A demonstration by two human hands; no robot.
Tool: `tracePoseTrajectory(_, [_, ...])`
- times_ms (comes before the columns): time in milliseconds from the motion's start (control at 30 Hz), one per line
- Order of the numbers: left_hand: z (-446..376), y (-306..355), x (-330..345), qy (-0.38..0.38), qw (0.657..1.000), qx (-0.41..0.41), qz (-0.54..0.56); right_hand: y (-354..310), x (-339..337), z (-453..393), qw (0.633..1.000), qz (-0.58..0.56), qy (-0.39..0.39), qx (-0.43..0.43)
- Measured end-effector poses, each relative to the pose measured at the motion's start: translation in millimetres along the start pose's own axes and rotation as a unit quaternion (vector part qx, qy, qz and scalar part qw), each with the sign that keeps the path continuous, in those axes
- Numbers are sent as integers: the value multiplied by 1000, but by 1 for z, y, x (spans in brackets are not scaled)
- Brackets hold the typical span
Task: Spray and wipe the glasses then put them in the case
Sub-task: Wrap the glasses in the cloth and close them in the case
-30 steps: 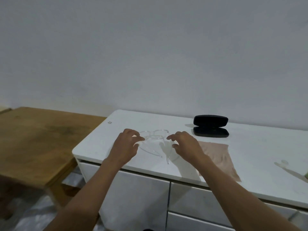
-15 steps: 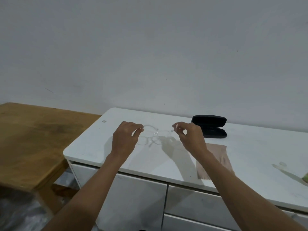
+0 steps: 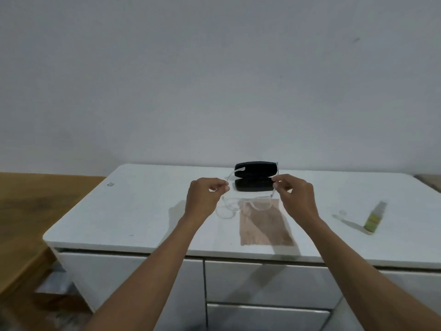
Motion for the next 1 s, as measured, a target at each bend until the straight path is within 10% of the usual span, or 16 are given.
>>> tracePoseTrajectory(1000, [4,-9,47,-67,997,-13,-37,58,-12,23,995,6,-81,63])
Point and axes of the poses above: each hand's wrist, its own z-axis away from the middle knuckle, its own x-axis out of the palm, y = z × x, the point moved 6 cm from there along -z, towards the middle knuckle, and after that the axes turned 7 degrees about -y, right-handed, at the moved point
